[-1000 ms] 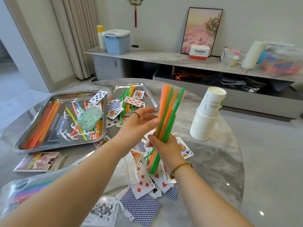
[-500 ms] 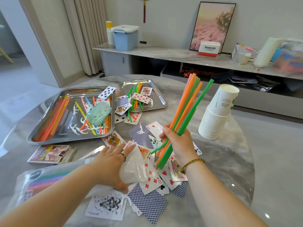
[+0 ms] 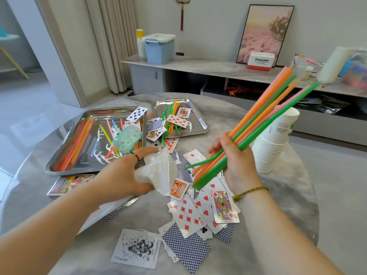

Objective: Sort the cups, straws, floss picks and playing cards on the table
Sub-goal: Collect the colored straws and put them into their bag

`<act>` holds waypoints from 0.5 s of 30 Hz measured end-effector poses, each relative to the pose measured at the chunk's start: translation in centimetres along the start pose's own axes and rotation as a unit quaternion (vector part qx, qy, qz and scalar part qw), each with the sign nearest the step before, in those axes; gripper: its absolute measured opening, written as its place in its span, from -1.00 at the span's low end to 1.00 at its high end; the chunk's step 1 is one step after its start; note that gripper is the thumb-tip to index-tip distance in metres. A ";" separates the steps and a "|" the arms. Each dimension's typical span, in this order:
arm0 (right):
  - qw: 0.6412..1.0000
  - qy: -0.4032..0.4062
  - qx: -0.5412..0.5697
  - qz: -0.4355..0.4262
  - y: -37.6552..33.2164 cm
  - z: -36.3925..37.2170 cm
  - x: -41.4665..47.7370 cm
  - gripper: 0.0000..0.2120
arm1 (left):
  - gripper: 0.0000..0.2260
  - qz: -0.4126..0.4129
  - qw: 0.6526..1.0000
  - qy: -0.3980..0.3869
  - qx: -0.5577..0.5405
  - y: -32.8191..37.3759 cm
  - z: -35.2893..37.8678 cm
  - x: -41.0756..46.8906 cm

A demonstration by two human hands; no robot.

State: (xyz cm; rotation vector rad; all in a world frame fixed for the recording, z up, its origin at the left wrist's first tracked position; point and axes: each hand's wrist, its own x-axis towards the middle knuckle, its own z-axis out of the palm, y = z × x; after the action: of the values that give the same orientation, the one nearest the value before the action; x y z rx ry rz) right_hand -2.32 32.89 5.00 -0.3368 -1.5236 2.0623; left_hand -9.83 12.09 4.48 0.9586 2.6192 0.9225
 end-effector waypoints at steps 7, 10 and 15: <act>0.997 -0.029 0.073 -0.017 -2.1 0.4 -1.6 -0.75 | -0.30 0.011 0.999 -0.017 -0.043 0.6 -0.3 -1.2; 0.992 -0.042 0.121 -0.017 -3.0 0.1 -2.1 -0.74 | -0.30 0.017 0.999 -0.033 -0.015 1.0 0.2 -1.5; 0.986 -0.112 0.126 -0.002 -3.1 0.3 -2.8 -0.83 | -0.25 0.024 0.999 -0.048 0.007 2.0 1.0 -1.8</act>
State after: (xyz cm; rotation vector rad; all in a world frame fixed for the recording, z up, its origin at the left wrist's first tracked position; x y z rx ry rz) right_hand 0.68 31.78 7.69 -0.0050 -1.3595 2.3206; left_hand -7.01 12.60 4.85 1.0461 2.5360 0.8479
